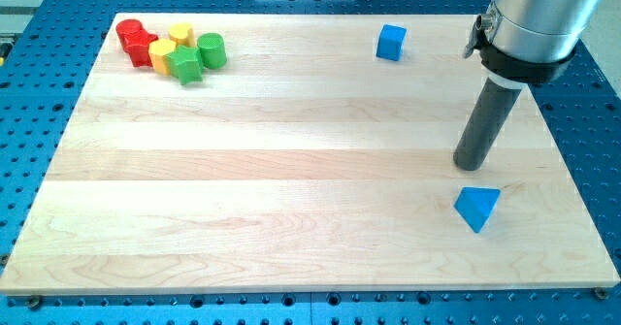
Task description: Place the cube above the triangle
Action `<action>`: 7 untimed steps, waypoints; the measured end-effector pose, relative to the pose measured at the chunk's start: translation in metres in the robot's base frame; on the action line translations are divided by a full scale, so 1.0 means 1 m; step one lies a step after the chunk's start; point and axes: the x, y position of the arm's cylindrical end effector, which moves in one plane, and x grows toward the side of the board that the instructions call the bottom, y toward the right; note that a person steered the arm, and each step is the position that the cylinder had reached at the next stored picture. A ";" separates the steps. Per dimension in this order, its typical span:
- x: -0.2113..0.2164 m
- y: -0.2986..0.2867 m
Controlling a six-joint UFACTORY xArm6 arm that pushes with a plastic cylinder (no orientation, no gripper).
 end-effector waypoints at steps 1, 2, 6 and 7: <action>-0.001 0.000; -0.001 0.000; -0.144 0.032; -0.173 0.032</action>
